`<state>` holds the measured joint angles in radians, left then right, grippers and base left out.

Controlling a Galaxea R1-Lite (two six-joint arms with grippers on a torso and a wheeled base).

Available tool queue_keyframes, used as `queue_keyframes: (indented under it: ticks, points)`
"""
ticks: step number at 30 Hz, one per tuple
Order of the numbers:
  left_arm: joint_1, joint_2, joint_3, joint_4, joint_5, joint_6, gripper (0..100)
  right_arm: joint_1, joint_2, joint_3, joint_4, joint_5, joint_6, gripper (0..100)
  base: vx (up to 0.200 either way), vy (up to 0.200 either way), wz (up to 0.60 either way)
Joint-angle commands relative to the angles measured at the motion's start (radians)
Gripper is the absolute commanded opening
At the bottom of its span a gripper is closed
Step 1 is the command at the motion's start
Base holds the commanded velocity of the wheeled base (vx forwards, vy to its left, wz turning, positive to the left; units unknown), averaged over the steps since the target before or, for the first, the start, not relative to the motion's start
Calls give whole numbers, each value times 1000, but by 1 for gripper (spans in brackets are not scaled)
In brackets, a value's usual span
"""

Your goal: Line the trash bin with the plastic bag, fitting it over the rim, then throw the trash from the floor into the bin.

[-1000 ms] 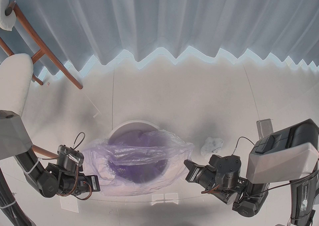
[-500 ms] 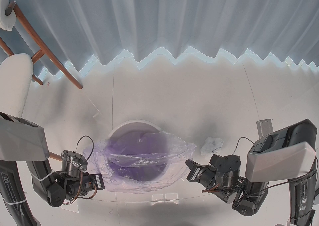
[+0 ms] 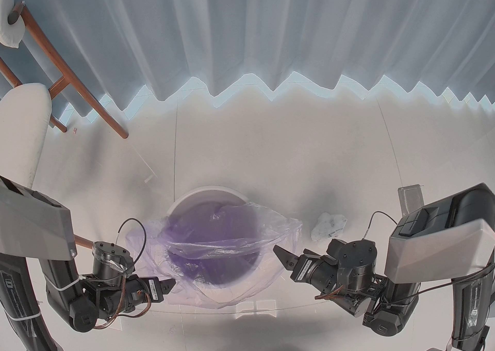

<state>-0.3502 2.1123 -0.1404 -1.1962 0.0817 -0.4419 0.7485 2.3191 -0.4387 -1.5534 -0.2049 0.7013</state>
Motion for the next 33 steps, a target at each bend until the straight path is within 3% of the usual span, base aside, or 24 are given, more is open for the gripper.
queue_keyframes:
  ticks: [1,13,16,22,26,28,29,30,33]
  points:
    - [-15,-124,50,-26,0,-1,100,15,-34,18,-17,4,23,100,0,0,0]
    - [-15,-379,62,-23,-31,3,100,34,-90,63,-17,61,75,100,0,0,0]
    - [-15,-565,-39,-16,-119,-3,100,34,-126,63,-17,62,84,100,0,0,0]
    - [-23,-776,-154,125,-143,-38,100,35,-176,63,-17,88,139,100,0,0,0]
    - [-65,-1020,-269,386,-257,-149,100,34,-179,63,-17,101,149,100,0,0,0]
    - [-67,-1151,-357,589,-344,-204,100,34,-178,63,-17,101,150,100,0,0,0]
    - [-67,-1151,-357,589,-344,-204,100,34,-178,63,-17,101,150,100,0,0,0]
    - [-62,-1223,-427,782,-415,-247,100,34,-175,61,-17,101,149,100,0,0,0]
    - [-55,-1206,-489,971,-445,-248,100,34,-172,60,-17,101,149,100,0,0,0]
